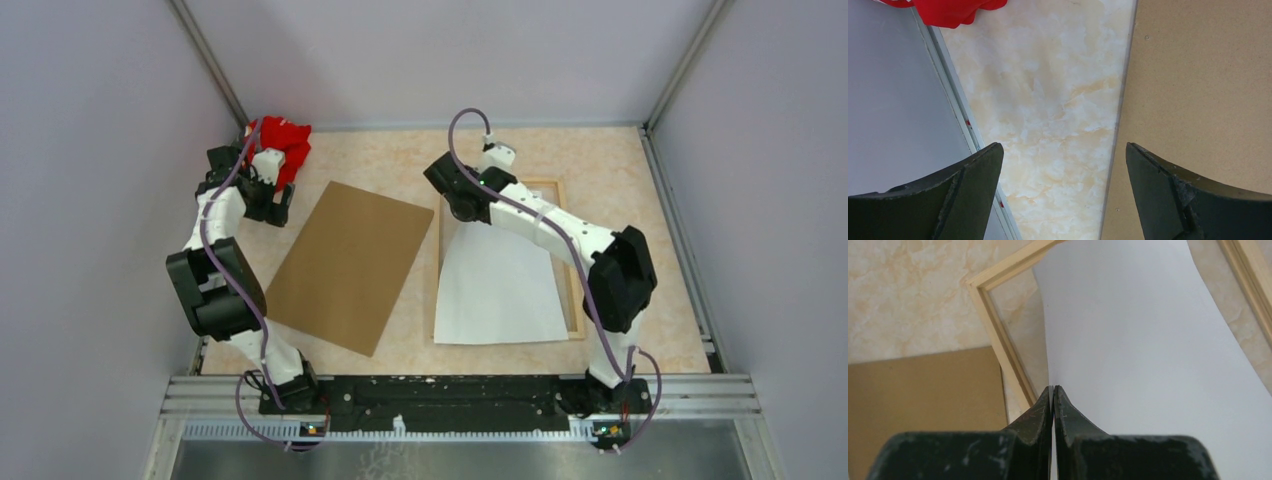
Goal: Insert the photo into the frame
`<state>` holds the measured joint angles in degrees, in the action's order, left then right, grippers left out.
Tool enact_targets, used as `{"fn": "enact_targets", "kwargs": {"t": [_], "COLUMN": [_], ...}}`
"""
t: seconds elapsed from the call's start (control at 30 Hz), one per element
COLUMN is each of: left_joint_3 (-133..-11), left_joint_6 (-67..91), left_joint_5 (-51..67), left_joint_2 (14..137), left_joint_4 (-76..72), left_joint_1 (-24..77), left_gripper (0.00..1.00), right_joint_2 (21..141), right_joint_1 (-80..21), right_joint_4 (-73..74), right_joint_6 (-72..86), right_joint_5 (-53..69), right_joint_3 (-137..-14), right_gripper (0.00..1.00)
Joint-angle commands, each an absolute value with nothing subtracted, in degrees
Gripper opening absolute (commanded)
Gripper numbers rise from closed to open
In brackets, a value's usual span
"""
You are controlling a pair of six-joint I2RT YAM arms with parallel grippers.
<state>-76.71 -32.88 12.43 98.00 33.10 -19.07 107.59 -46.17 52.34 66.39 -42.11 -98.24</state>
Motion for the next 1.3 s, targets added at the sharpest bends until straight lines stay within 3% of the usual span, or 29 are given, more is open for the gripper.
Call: {"fn": "enact_targets", "kwargs": {"t": [0.0,0.47,0.9,1.27], "left_joint_3": [-76.6,-77.1,-77.1,-77.1], "left_joint_6": [-32.7,-32.5,-32.4,-32.6], "left_joint_5": [13.0,12.8,12.7,12.6], "left_joint_2": [98.6,99.7,100.2,100.3], "left_joint_4": [32.8,33.3,33.3,33.3], "left_joint_1": [-19.0,-18.7,-18.4,-18.3], "left_gripper": [0.99,0.99,0.99,0.99], "right_joint_2": [101.6,101.5,106.9,105.8], "right_joint_1": [-44.6,-41.8,-41.7,-41.2], "right_joint_4": [42.9,37.3,51.5,51.0], "right_joint_6": [59.8,53.8,64.2,66.7], "right_joint_5": [-46.7,-44.7,-47.3,-48.5], "right_joint_3": [-94.6,-92.1,-98.0,-96.1], "right_gripper": [0.0,0.0,0.0,0.0]}}
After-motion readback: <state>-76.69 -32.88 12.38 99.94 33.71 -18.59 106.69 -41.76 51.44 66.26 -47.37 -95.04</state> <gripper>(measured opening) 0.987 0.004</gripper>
